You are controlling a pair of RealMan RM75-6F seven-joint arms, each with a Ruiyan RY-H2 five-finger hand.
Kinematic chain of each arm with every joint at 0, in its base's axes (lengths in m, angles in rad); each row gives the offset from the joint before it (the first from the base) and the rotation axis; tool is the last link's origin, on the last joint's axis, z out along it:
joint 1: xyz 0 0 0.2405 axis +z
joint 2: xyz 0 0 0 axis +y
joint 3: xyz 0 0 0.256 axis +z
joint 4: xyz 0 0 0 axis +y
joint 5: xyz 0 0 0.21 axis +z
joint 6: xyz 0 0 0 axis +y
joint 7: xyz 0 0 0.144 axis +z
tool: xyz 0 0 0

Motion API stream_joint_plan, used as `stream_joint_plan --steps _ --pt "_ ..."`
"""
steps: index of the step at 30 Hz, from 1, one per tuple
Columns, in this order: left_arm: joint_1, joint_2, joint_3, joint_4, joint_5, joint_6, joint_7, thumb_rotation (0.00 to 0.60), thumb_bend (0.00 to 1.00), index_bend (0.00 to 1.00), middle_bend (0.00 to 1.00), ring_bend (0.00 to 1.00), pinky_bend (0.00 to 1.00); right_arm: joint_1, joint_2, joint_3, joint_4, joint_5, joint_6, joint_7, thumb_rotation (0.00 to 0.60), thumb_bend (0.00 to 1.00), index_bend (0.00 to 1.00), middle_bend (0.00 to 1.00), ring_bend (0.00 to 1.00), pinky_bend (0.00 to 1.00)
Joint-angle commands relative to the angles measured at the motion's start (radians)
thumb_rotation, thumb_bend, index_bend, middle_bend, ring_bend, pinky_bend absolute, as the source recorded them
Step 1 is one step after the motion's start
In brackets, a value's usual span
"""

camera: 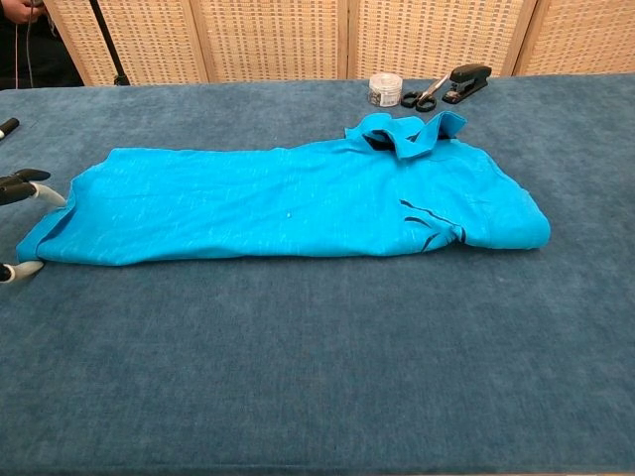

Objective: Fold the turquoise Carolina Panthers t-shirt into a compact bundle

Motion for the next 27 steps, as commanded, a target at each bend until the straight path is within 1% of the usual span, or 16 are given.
stream_joint_plan --steps 1,3,11,13,15,17,21,27 --pt "-0.007 0.001 -0.004 -0.004 -0.001 -0.006 0.008 0.600 0.31 0.28 0.00 0.00 0.00 0.000 0.000 0.000 -0.001 -0.002 -0.001 -0.001 0.600 0.00 0.00 0.00 0.00 0.00" --pt "-0.012 0.003 -0.006 -0.009 0.000 -0.011 0.012 0.600 0.32 0.31 0.00 0.00 0.00 -0.001 0.000 0.001 -0.001 -0.003 -0.001 0.001 0.600 0.00 0.00 0.00 0.00 0.00" --pt "-0.020 -0.003 -0.011 -0.001 0.000 -0.014 0.013 0.600 0.35 0.36 0.00 0.00 0.00 -0.004 0.001 0.003 -0.001 -0.008 -0.001 0.005 0.600 0.00 0.00 0.00 0.00 0.00" --pt "-0.023 -0.008 -0.012 0.008 0.003 -0.013 0.011 0.600 0.35 0.40 0.00 0.00 0.00 -0.004 0.001 0.003 -0.001 -0.009 -0.001 0.006 0.600 0.00 0.00 0.00 0.00 0.00" --pt "-0.026 -0.012 -0.014 0.018 0.005 -0.011 0.009 0.600 0.35 0.48 0.00 0.00 0.00 -0.005 0.001 0.003 -0.001 -0.009 -0.002 0.006 0.600 0.00 0.00 0.00 0.00 0.00" --pt "-0.029 -0.016 -0.016 0.025 0.006 -0.010 0.008 0.600 0.35 0.53 0.00 0.00 0.00 -0.005 0.002 0.004 -0.001 -0.010 -0.001 0.007 0.600 0.00 0.00 0.00 0.00 0.00" --pt "-0.037 -0.021 -0.019 0.037 0.007 -0.011 0.015 0.600 0.36 0.60 0.00 0.00 0.00 -0.006 0.002 0.005 -0.001 -0.014 0.002 0.010 0.600 0.00 0.00 0.00 0.00 0.00" --pt "-0.045 -0.026 -0.023 0.047 0.007 -0.014 0.024 0.600 0.39 0.66 0.00 0.00 0.00 -0.008 0.001 0.006 0.002 -0.016 0.003 0.012 0.600 0.00 0.00 0.00 0.00 0.00"
